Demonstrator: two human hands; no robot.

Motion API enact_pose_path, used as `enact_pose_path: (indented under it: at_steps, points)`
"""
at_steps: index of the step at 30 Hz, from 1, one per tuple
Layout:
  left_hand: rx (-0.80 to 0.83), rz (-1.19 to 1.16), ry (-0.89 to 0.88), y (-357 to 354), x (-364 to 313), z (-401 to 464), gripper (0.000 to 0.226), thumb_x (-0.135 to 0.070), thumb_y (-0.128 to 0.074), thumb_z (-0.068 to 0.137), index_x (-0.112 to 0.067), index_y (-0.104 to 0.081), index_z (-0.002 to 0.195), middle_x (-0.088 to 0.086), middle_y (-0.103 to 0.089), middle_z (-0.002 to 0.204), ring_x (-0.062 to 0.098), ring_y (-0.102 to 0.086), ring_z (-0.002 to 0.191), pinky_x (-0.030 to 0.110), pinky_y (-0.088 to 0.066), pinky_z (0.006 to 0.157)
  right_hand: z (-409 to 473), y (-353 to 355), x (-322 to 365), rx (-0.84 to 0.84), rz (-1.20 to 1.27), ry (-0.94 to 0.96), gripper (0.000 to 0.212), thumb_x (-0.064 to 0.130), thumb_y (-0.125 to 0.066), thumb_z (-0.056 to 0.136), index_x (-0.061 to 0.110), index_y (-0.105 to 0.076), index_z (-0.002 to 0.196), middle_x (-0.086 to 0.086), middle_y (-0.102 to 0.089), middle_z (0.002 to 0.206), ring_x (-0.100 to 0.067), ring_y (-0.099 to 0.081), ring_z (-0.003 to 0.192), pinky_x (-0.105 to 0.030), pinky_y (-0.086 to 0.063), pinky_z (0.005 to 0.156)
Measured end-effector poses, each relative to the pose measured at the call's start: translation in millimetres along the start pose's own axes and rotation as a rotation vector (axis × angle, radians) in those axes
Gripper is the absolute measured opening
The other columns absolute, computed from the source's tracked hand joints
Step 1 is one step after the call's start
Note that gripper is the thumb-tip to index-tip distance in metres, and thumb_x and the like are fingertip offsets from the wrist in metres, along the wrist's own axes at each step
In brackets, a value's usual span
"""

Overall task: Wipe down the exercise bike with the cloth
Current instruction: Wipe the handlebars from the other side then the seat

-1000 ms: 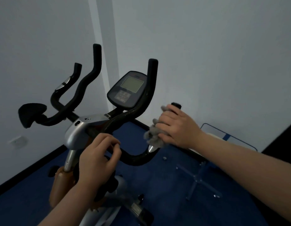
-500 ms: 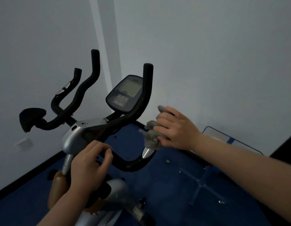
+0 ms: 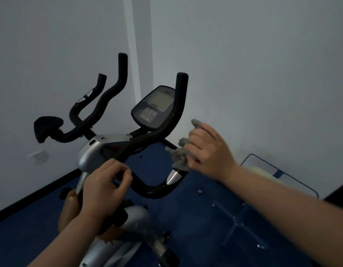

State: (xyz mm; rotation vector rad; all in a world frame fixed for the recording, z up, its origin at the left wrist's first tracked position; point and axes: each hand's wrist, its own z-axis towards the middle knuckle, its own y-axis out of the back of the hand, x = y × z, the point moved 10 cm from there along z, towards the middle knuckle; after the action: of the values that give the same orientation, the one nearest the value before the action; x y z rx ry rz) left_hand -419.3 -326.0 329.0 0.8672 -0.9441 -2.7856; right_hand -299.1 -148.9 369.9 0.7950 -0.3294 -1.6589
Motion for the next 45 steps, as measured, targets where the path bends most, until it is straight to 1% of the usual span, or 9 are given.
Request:
enact_pose_path:
  at_steps: [3,10,13,17,31,33,37,41,45]
  points:
    - [-0.01,0.006,0.004,1.5,-1.4,-0.2,0.022,-0.032,-0.05,0.086,-0.021,-0.064,0.073,-0.016,-0.057,0.076,0.005,-0.054,0.07,0.017,-0.04,0.058,-30.5,-19.6,36.3,-0.033,0.149,-0.239,0.024,0.018,-0.052,0.086,0.005,-0.072,0.088,-0.013,-0.067,0.095,-0.03,-0.058,0.103,-0.056,-0.036,0.106]
    - [0.001,0.0,0.012,1.5,-3.1,-1.4,0.022,-0.031,-0.049,0.085,-0.02,-0.062,0.071,-0.015,-0.056,0.074,0.006,-0.054,0.067,0.021,-0.041,0.057,11.3,-1.2,-13.8,0.029,-0.083,0.257,0.018,0.022,-0.056,0.087,0.011,-0.069,0.08,-0.005,-0.062,0.078,-0.026,-0.063,0.081,-0.041,-0.043,0.104]
    - [0.001,0.006,0.005,1.9,-1.5,-1.3,0.021,-0.031,-0.049,0.085,-0.022,-0.061,0.07,-0.016,-0.055,0.074,0.006,-0.054,0.068,0.019,-0.04,0.056,13.3,4.1,-21.4,-0.101,0.017,-0.081,0.02,0.016,-0.056,0.089,0.004,-0.07,0.084,-0.01,-0.064,0.082,-0.031,-0.06,0.087,-0.044,-0.041,0.105]
    - [-0.015,0.011,-0.005,1.6,-2.4,-0.6,0.021,-0.03,-0.049,0.085,-0.023,-0.059,0.069,-0.017,-0.054,0.072,0.005,-0.053,0.069,0.016,-0.038,0.057,-27.8,-13.8,4.0,-0.187,0.237,-0.696,0.04,0.025,-0.032,0.104,0.004,-0.059,0.126,-0.009,-0.05,0.139,-0.024,-0.03,0.141,-0.042,-0.021,0.119]
    - [0.0,-0.033,-0.054,1.9,-5.2,-0.5,0.024,-0.033,-0.048,0.085,-0.024,-0.06,0.066,-0.018,-0.054,0.069,0.005,-0.053,0.065,0.021,-0.039,0.051,-64.1,-38.2,50.9,-0.304,0.688,-1.347,0.059,0.04,-0.029,0.099,0.04,0.001,0.149,0.011,-0.001,0.162,0.013,-0.012,0.139,0.005,-0.014,0.1]
    - [0.009,-0.031,-0.059,0.5,-4.5,-0.4,0.025,-0.034,-0.048,0.085,-0.024,-0.06,0.066,-0.017,-0.055,0.069,0.006,-0.052,0.061,0.022,-0.04,0.048,-62.0,-34.1,57.2,-0.335,0.675,-1.344,0.056,0.038,-0.031,0.099,0.037,-0.005,0.149,0.006,-0.006,0.162,0.025,-0.012,0.131,0.006,-0.018,0.098]
    - [0.019,-0.056,-0.084,-2.5,-5.3,-0.1,0.024,-0.031,-0.05,0.085,-0.022,-0.06,0.066,-0.016,-0.055,0.069,0.005,-0.051,0.058,0.03,-0.043,0.047,-34.2,-18.7,2.3,-0.242,0.418,-1.218,0.059,0.016,-0.042,0.102,0.013,-0.014,0.153,-0.006,-0.005,0.162,-0.018,-0.006,0.149,-0.032,-0.016,0.121]
    - [0.024,-0.05,-0.114,-1.7,-5.4,-1.4,0.024,-0.031,-0.05,0.086,-0.022,-0.061,0.066,-0.016,-0.055,0.069,0.003,-0.05,0.058,0.026,-0.041,0.048,-22.2,-15.8,-14.4,-0.072,0.275,-0.98,0.043,0.014,-0.041,0.101,0.011,-0.039,0.145,-0.003,-0.01,0.162,-0.015,0.007,0.149,-0.034,-0.007,0.121]
    - [0.025,-0.061,-0.126,-2.6,-5.9,-1.6,0.023,-0.031,-0.049,0.086,-0.023,-0.062,0.069,-0.017,-0.055,0.071,0.001,-0.05,0.059,0.025,-0.041,0.049,-38.1,-20.9,44.4,0.123,0.25,-0.58,0.028,0.02,-0.04,0.101,0.007,-0.061,0.117,-0.009,-0.047,0.142,-0.022,-0.022,0.146,-0.05,-0.019,0.118]
